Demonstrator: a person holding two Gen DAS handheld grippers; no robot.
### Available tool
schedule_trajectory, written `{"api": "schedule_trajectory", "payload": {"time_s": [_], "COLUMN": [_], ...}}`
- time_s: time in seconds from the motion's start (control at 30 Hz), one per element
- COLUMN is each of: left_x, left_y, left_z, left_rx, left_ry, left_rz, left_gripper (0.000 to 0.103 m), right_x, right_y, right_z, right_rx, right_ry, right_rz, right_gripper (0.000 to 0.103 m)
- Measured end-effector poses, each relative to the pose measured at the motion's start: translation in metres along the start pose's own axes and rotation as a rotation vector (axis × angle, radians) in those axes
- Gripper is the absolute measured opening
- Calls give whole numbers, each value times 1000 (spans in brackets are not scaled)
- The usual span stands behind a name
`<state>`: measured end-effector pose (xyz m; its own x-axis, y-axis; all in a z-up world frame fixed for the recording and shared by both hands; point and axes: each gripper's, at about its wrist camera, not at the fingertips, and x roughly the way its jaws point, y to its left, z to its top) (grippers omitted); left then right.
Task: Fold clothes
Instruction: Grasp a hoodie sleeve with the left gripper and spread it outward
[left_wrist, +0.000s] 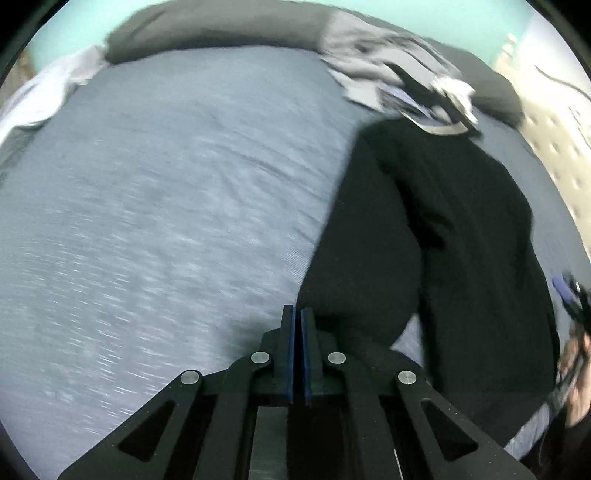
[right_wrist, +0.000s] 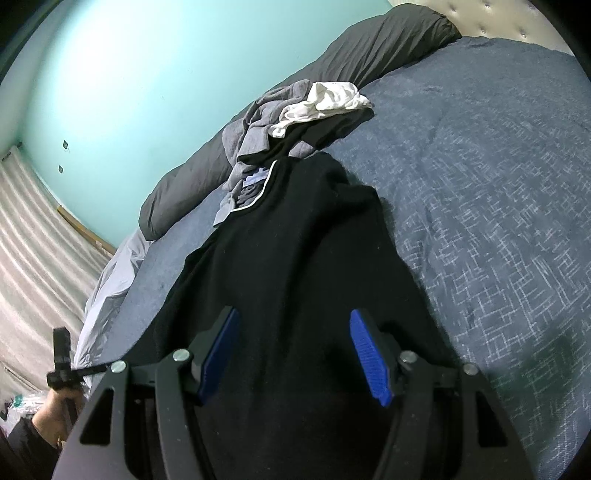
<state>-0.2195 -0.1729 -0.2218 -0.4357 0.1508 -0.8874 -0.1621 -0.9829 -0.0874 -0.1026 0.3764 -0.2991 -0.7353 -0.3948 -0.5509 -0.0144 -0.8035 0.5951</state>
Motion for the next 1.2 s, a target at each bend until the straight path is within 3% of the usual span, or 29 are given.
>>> {"api": "schedule_trajectory", "payload": {"time_s": [0.17,0.37,0.53,0.63,0.73,0.97,1.0,1.03,1.1,1.2], "left_x": [11,17,21,23,26,36,38,39,39,29], "left_y": [52,64,73,79,84,69,67,64,60,54], "left_z": [35,7,-19,-34,-49,-74,-75,-75,-74,-70], "left_rx": [-77,-115,-145,-163,-181,-186,-176,-166,-150,-105], "left_ry": [17,46,70,84,98,98,101,103,103,91], "left_rz": [110,64,23,-3,-28,-90,-82,-74,-66,-37], "left_gripper": [3,6,34,41,42,42,36,21,4,3], "right_x": [1,6,7,6,3,2,3,3,3,3], "right_y": [0,1,2,6,9,10,10,10,10,10], "right_z": [1,-1,-1,-3,-5,-7,-7,-7,-7,-6], "right_rx": [-5,-12,-13,-18,-22,-18,-17,-16,-16,-17], "right_ry": [-3,10,8,7,3,0,0,1,1,0], "right_rz": [-6,-12,-6,0,3,2,2,2,2,2], "right_gripper": [64,64,64,64,64,64,64,64,64,64]}}
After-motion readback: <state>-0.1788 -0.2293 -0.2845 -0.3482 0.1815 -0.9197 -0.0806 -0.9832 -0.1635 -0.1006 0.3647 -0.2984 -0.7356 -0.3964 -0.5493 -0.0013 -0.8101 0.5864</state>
